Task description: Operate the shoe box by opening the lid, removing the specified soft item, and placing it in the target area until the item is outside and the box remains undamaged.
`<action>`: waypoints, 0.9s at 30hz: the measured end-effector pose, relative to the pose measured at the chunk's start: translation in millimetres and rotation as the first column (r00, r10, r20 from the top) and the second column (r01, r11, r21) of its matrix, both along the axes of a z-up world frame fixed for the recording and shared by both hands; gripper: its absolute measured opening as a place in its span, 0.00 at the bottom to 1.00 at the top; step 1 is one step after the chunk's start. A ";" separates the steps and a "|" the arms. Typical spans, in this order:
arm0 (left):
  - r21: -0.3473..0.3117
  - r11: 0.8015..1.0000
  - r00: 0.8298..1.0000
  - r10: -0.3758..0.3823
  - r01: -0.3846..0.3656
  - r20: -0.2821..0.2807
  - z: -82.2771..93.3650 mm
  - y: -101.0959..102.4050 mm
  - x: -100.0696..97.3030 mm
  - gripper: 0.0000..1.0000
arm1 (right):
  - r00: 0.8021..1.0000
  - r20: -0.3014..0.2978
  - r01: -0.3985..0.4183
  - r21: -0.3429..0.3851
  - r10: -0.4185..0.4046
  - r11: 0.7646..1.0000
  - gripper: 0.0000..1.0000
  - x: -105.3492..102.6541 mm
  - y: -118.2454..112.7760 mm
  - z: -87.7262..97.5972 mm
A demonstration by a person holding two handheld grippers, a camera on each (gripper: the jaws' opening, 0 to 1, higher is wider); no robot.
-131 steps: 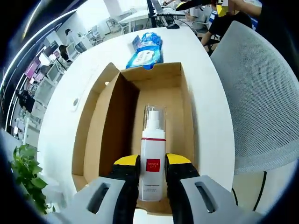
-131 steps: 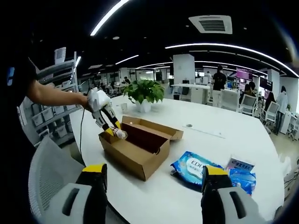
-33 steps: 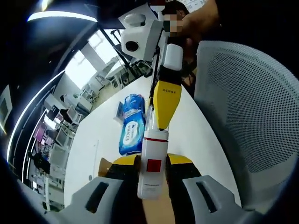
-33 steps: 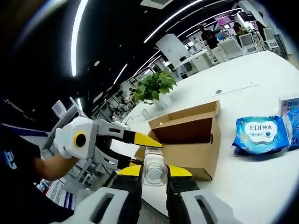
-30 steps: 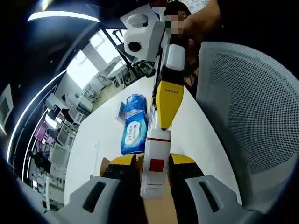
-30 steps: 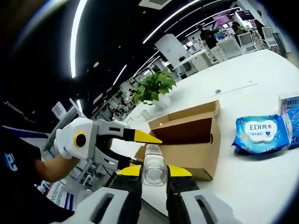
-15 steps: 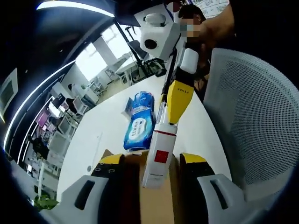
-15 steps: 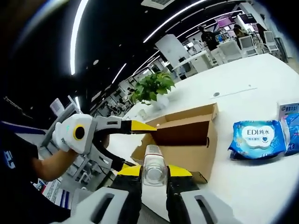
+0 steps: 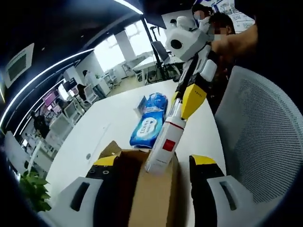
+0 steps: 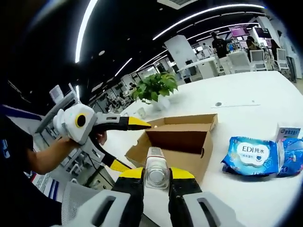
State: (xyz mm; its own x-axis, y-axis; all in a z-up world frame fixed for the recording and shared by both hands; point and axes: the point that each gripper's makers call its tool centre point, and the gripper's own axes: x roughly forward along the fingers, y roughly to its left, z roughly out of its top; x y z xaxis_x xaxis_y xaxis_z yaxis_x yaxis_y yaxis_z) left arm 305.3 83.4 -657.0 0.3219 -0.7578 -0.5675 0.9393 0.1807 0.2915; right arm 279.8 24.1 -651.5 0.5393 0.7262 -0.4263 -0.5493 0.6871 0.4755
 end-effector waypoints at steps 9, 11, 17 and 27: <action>-0.047 0.992 0.991 0.109 -0.113 -0.072 -1.0 14.5 0.6 0.75 | 0.997 0.055 -0.056 -0.101 0.061 0.993 0.14 1.2 -8.6 4.9; -0.052 0.990 0.989 0.126 -0.131 -0.081 -1.0 17.3 0.8 0.76 | 0.995 0.065 -0.070 -0.121 0.079 0.990 0.14 1.0 -9.9 5.9; -0.086 0.974 0.974 0.202 -0.210 -0.100 0.2 28.4 4.9 0.87 | 0.986 0.087 -0.121 -0.191 0.139 0.974 0.14 2.2 -16.0 9.1; -0.127 0.947 0.949 0.274 -0.294 -0.152 -1.1 44.5 2.3 0.92 | 0.964 0.114 -0.195 -0.316 0.242 0.928 0.14 9.4 -27.7 13.5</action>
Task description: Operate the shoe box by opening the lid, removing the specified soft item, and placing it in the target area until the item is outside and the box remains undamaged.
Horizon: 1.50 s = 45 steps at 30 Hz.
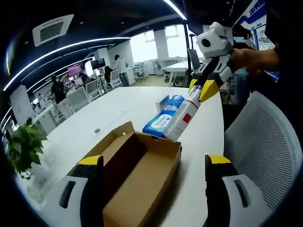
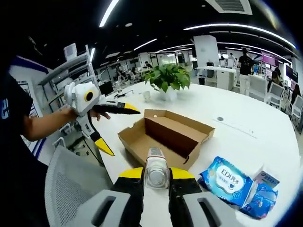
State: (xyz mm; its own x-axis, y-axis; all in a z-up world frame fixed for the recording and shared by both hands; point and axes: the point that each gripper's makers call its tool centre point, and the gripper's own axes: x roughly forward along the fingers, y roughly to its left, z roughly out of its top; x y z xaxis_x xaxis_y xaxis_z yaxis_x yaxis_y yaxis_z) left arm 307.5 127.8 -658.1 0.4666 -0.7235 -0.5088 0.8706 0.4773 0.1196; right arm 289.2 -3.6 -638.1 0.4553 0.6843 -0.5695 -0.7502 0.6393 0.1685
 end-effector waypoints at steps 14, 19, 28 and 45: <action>-0.024 0.994 0.994 0.102 -0.103 -0.042 -6.9 25.4 -6.3 1.00 | 0.986 0.057 -0.143 -0.169 0.154 0.975 0.14 14.9 -10.9 4.2; -0.039 0.987 0.987 0.155 -0.156 -0.032 -3.2 41.8 -8.3 1.00 | 0.969 0.073 -0.213 -0.243 0.237 0.946 0.14 22.8 -15.6 6.2; -0.018 0.975 0.975 0.221 -0.222 -0.033 -13.8 69.7 -14.2 1.00 | 0.928 0.072 -0.312 -0.384 0.365 0.869 0.14 38.1 -30.2 1.8; -0.029 0.949 0.949 0.313 -0.314 -0.026 -14.7 95.7 -18.0 1.00 | 0.833 0.022 -0.438 -0.585 0.553 0.683 0.15 89.1 -56.4 1.9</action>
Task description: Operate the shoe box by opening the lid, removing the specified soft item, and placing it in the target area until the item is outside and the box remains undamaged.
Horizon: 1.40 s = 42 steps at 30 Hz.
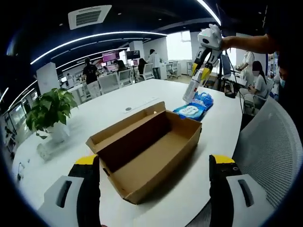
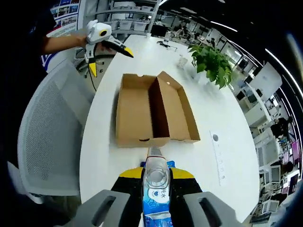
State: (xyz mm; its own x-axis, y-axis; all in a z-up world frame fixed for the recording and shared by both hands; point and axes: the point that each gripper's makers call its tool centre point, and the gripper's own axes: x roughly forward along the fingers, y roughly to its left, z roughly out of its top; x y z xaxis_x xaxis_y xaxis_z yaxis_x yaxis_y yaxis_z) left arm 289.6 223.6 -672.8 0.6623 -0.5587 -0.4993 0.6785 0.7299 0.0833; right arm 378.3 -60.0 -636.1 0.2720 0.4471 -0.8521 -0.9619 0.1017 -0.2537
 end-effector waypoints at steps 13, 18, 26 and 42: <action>0.000 0.999 0.999 0.049 -0.049 -0.002 2.3 19.4 -4.7 1.00 | 0.998 0.008 -0.068 -0.095 0.069 0.993 0.15 37.5 -15.3 -10.8; -0.001 0.998 0.998 0.062 -0.062 -0.004 3.0 23.1 -6.7 1.00 | 0.997 0.002 -0.079 -0.143 0.080 0.987 0.15 52.9 -24.4 -19.1; -0.003 0.997 0.997 0.071 -0.071 -0.011 1.8 23.5 -11.7 1.00 | 0.996 -0.004 -0.087 -0.223 0.088 0.971 0.15 75.2 -41.9 -35.7; 0.008 0.997 0.997 0.080 -0.080 -0.018 -0.1 26.4 -14.7 1.00 | 0.995 -0.054 -0.093 -0.312 0.080 0.946 0.15 97.1 -61.4 -72.3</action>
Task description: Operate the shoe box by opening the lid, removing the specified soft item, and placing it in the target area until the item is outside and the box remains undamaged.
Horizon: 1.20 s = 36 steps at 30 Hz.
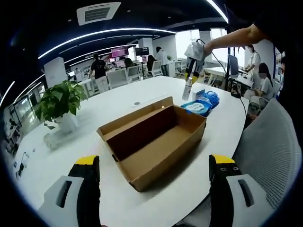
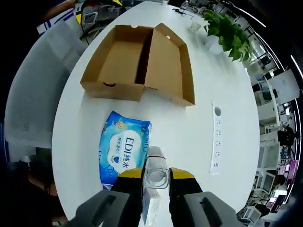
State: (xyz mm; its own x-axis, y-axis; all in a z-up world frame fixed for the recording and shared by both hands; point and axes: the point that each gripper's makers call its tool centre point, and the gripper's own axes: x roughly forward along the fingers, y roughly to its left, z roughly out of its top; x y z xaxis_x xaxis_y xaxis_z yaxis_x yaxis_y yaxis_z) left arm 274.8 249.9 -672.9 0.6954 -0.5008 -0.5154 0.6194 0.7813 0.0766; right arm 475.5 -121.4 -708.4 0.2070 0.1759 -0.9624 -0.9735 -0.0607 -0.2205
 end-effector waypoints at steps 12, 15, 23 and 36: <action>0.009 1.000 1.000 0.008 -0.008 -0.019 -6.5 3.0 -2.4 1.00 | 0.999 -0.040 0.033 -0.039 -0.035 0.999 0.15 9.7 -8.4 -26.3; 0.009 1.000 1.000 0.008 -0.008 -0.023 -7.8 2.8 -2.9 1.00 | 0.998 -0.051 0.044 -0.043 -0.046 0.998 0.15 10.8 -9.9 -31.2; 0.008 1.000 0.999 0.018 -0.018 -0.029 -8.4 6.0 -0.7 1.00 | 0.996 -0.067 0.059 -0.056 -0.063 0.997 0.16 15.8 -11.2 -42.9; 0.011 1.000 0.999 0.011 -0.010 -0.048 -13.4 3.4 -0.2 0.99 | 0.992 -0.091 0.082 -0.048 -0.086 0.996 0.16 17.1 -8.8 -43.3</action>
